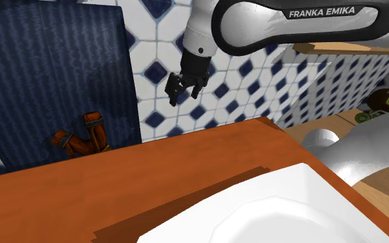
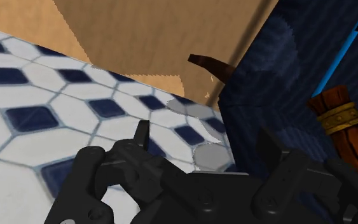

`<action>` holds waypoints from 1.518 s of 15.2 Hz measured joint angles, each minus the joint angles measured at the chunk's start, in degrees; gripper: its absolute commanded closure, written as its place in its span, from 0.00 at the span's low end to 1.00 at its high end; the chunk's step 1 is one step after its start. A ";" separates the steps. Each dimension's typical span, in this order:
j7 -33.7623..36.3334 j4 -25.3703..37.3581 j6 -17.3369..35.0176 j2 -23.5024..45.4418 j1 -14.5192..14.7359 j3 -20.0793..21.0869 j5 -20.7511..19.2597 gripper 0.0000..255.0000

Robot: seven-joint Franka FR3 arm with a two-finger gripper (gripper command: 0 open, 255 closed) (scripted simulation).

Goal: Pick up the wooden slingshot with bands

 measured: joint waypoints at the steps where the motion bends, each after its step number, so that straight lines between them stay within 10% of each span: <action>1: 0.53 0.34 1.20 1.32 0.38 0.76 0.27 0.00; 23: 13.80 19.48 16.33 32.37 7.20 13.22 -6.84 0.00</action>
